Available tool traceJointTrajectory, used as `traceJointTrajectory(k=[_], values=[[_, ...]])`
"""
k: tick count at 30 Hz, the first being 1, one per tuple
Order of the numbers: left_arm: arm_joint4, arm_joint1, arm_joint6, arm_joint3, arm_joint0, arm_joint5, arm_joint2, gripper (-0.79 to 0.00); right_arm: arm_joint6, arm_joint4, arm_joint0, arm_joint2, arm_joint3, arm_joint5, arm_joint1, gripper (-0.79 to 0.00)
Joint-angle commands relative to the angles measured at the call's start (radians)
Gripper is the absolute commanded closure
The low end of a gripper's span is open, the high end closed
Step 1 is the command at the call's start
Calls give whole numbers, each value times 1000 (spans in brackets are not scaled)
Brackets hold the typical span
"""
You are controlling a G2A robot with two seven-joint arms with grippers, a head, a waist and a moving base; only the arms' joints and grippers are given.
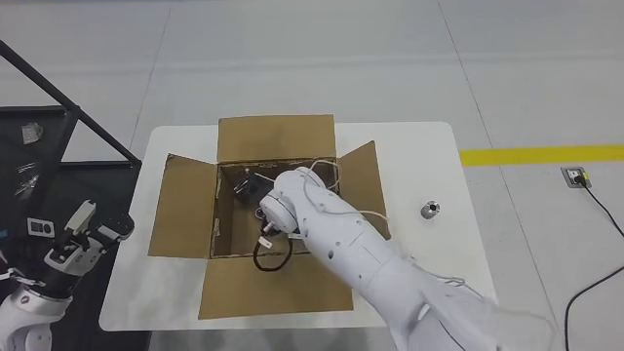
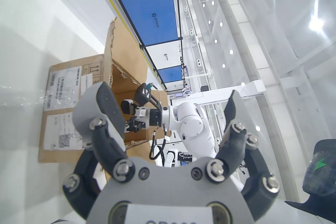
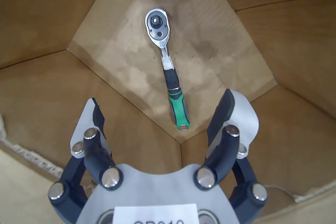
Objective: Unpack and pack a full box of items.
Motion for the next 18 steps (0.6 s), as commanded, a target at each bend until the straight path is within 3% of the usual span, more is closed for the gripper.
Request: traceJointTrajectory(k=[1, 9, 18], values=[[1, 1, -5, -5, 2, 0, 0, -785, -26, 14, 4, -5, 71, -10, -23, -785], [12, 4, -16, -13, -1, 6, 5, -785, -129, 22, 5, -11, 224, 23, -80, -785], [44, 8, -13, 22, -20, 13, 14, -785, -196, 30, 11, 3, 285, 49, -102, -785]])
